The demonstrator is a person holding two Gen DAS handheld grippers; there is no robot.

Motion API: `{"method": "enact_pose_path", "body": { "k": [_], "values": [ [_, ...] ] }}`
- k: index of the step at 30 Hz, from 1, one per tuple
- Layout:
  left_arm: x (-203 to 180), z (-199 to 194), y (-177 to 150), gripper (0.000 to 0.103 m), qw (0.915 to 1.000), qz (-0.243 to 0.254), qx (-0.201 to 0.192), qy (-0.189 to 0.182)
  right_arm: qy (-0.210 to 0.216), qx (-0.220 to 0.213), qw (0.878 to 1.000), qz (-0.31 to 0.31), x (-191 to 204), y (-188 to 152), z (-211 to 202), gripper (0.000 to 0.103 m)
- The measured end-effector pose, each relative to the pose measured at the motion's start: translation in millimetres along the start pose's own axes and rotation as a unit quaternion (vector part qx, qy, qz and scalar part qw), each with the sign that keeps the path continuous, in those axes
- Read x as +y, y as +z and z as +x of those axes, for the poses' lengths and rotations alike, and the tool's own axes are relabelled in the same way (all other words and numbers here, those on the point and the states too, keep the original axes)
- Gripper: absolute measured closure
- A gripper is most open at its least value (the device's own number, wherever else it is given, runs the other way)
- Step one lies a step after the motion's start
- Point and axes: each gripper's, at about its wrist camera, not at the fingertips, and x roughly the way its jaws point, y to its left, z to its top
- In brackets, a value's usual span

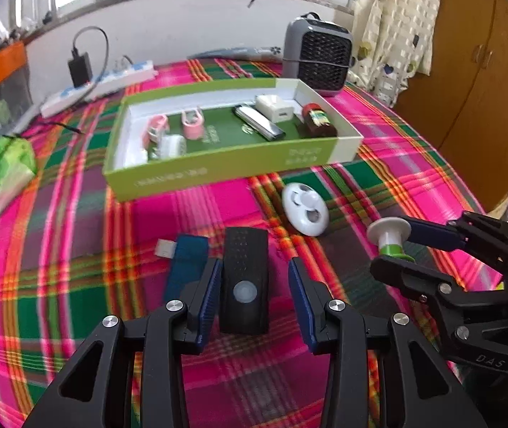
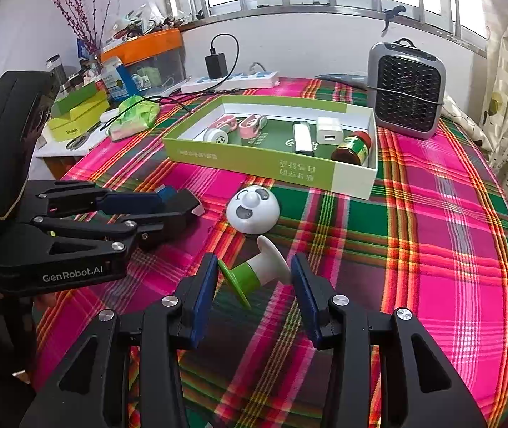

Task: Organize rigid objects
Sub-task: 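Move the left gripper around the black remote while the right approaches the green spool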

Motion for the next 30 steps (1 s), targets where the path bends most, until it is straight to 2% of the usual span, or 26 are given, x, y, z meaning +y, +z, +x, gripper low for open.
{"method": "enact_pose_path", "body": {
  "k": [6, 13, 19, 30],
  "values": [
    [-11, 6, -2, 0.065, 0.9999, 0.008, 0.008, -0.004, -0.004, -0.001, 1.0, 0.008, -8, -1, -2, 0.059],
    [-16, 12, -1, 0.065, 0.9998, 0.009, 0.009, 0.014, -0.01, 0.002, 1.0, 0.013, -12, -4, -3, 0.059],
    [-17, 15, -2, 0.065, 0.999, 0.012, 0.009, 0.043, -0.011, 0.004, 1.0, 0.015, -14, -4, -2, 0.059],
    [-15, 12, -8, 0.065, 0.9988, 0.013, -0.001, 0.047, -0.023, 0.009, 1.0, 0.009, -12, -6, 0, 0.059]
  ]
}}
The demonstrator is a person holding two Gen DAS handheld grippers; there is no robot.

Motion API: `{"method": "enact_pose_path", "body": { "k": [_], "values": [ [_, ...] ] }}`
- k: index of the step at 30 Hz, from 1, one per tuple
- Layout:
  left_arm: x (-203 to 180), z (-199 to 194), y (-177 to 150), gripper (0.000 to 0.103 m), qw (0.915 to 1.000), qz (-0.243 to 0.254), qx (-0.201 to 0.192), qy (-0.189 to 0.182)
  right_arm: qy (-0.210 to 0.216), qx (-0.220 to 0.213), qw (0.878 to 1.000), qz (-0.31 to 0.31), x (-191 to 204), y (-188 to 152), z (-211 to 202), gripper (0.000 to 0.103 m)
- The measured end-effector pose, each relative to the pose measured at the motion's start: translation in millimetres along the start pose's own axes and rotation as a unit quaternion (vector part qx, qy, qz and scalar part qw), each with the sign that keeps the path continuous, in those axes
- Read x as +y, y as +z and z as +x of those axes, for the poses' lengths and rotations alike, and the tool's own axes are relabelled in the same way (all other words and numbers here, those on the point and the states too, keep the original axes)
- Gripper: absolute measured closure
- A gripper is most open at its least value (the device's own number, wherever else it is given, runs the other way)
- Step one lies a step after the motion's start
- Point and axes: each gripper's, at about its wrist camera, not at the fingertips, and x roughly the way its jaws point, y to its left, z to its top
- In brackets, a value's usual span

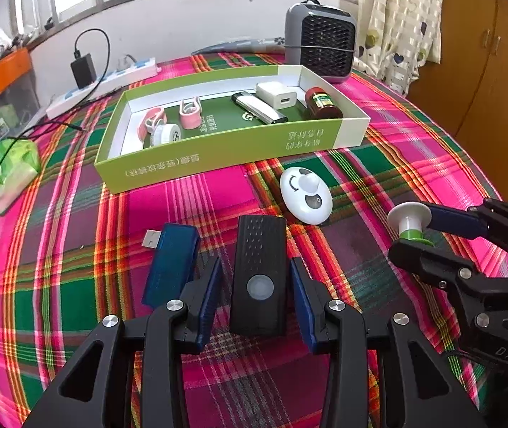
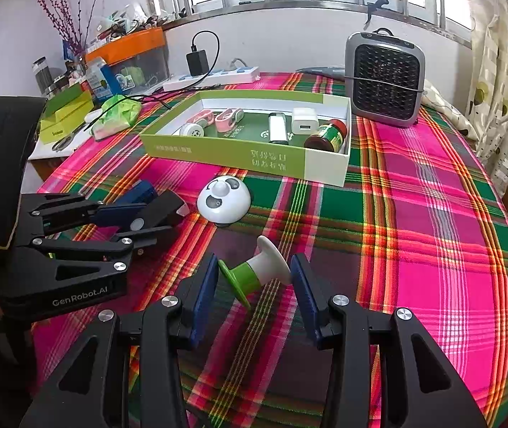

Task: Organize rigid objects
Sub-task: 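Move the left gripper around the black remote while the right approaches the green spool, then close the left gripper on the black remote while the right grasps the green spool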

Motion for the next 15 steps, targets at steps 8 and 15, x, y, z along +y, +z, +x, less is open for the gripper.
{"method": "enact_pose_path", "body": {
  "k": [8, 15],
  "values": [
    [2.5, -1.7, -2.0, 0.067, 0.9999, -0.011, -0.006, 0.0, -0.004, 0.006, 1.0, 0.0, -0.1, -0.7, 3.4, 0.059],
    [6.3, -2.7, -2.6, 0.077, 0.9997, -0.022, -0.009, 0.007, -0.004, 0.007, 1.0, -0.002, 1.0, -1.0, 4.0, 0.059]
  ]
}}
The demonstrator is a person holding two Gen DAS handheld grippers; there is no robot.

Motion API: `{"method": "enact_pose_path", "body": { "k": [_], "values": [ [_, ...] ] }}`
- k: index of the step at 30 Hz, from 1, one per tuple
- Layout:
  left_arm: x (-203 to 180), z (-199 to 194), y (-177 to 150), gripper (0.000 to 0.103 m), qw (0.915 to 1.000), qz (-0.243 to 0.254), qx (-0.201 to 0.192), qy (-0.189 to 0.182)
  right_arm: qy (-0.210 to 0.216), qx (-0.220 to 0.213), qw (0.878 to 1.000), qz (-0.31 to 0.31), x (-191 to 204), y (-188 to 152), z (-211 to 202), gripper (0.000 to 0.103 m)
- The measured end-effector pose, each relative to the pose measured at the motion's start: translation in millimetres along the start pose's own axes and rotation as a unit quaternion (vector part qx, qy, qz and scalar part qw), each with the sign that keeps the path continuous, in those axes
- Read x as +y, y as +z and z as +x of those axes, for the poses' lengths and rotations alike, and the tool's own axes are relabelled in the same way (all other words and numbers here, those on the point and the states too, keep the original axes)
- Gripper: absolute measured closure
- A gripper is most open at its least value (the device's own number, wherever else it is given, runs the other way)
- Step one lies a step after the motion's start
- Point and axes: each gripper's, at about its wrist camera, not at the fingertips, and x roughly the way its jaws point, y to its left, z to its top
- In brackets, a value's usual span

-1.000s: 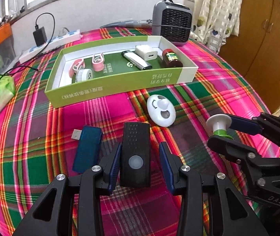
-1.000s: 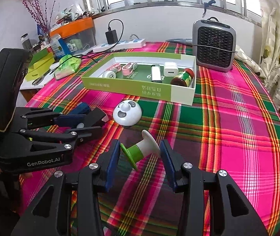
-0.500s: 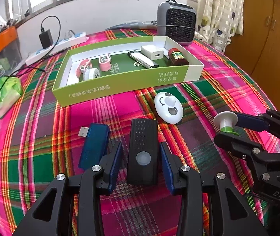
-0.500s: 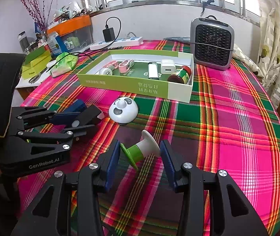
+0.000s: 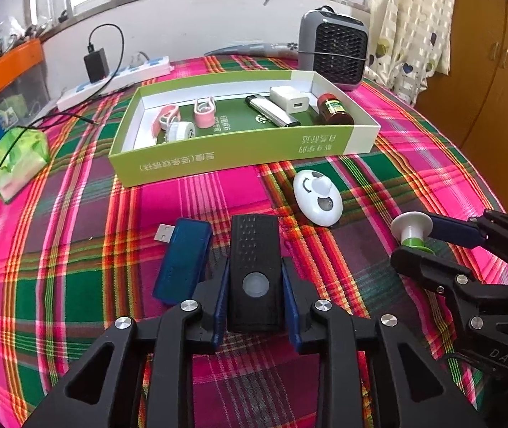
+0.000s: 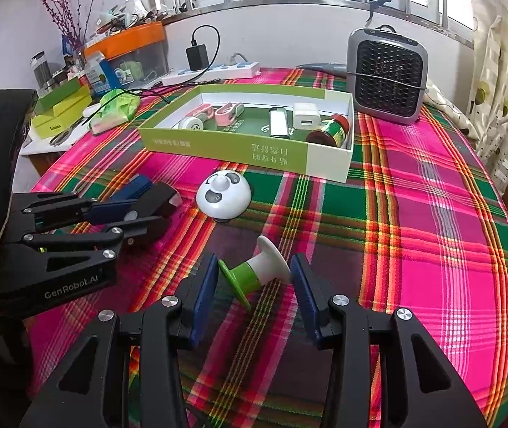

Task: Organize rigid objects
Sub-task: 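Close the left gripper on the black remote while the right grasps the green spool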

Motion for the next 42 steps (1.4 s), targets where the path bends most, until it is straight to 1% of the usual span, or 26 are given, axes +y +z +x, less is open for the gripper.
{"method": "enact_pose_path", "body": {
  "k": [21, 34, 42],
  "values": [
    [0, -1, 0, 0.077, 1.0, 0.0, 0.0, 0.001, 0.0, -0.001, 1.0, -0.003, 2, 0, 0, 0.059],
    [-1, -14, 2, 0.077, 0.9999, -0.001, -0.014, -0.002, -0.003, -0.011, 1.0, -0.003, 3, 4, -5, 0.059],
    [1, -25, 10, 0.077, 0.9996, -0.002, -0.03, 0.004, -0.002, -0.024, 1.0, -0.003, 3, 11, -12, 0.059]
  ]
}}
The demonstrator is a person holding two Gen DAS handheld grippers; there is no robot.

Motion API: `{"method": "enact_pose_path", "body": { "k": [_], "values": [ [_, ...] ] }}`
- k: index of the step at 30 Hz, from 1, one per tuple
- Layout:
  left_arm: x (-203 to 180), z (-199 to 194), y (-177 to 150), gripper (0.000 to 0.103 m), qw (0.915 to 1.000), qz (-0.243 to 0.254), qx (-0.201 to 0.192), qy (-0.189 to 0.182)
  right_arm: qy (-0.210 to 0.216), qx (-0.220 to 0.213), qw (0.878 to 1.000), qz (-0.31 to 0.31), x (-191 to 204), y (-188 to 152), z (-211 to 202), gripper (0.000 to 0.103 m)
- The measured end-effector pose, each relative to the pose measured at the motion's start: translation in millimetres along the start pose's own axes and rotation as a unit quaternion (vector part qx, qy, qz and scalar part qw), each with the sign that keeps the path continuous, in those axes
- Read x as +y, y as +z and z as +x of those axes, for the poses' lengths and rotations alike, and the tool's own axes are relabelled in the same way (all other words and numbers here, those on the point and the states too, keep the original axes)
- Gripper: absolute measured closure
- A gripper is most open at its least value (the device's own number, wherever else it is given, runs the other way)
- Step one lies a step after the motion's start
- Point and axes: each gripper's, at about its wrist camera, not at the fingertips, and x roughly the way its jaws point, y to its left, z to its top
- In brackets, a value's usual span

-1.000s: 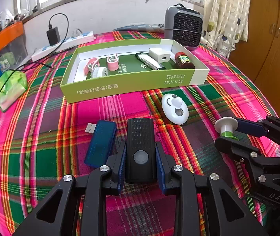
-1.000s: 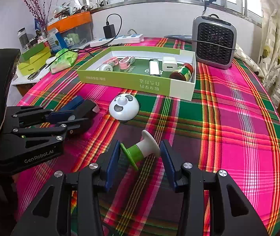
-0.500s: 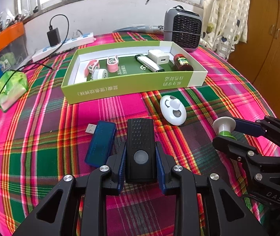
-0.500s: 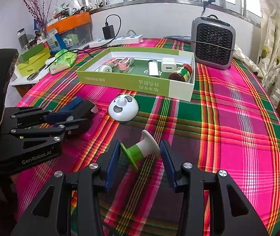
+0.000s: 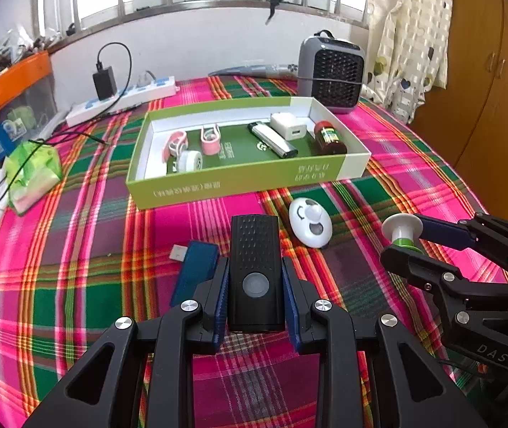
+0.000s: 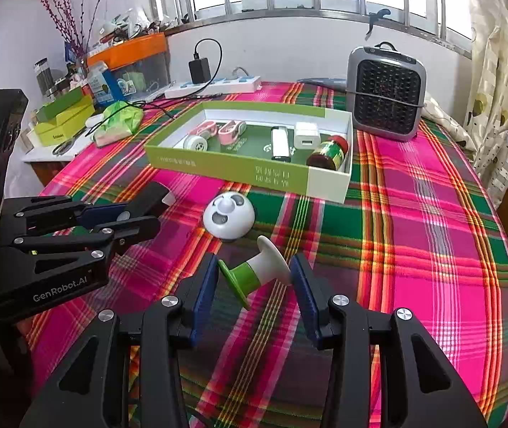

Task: Organize rigid objects
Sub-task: 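Close the left gripper on the black remote while the right grasps the green spool, then carry the black remote and green spool with both grippers over the box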

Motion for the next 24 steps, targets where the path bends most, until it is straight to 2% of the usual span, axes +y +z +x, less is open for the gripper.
{"method": "enact_pose_path", "body": {
  "k": [11, 24],
  "values": [
    [5, -6, 14, 0.077, 0.9999, -0.006, -0.015, -0.004, -0.004, -0.015, 1.0, -0.004, -1, 18, -4, 0.059],
    [24, 0, 47, 0.077, 0.9994, -0.018, -0.029, -0.001, -0.01, -0.022, 1.0, -0.011, -6, 54, 9, 0.059]
  ]
}}
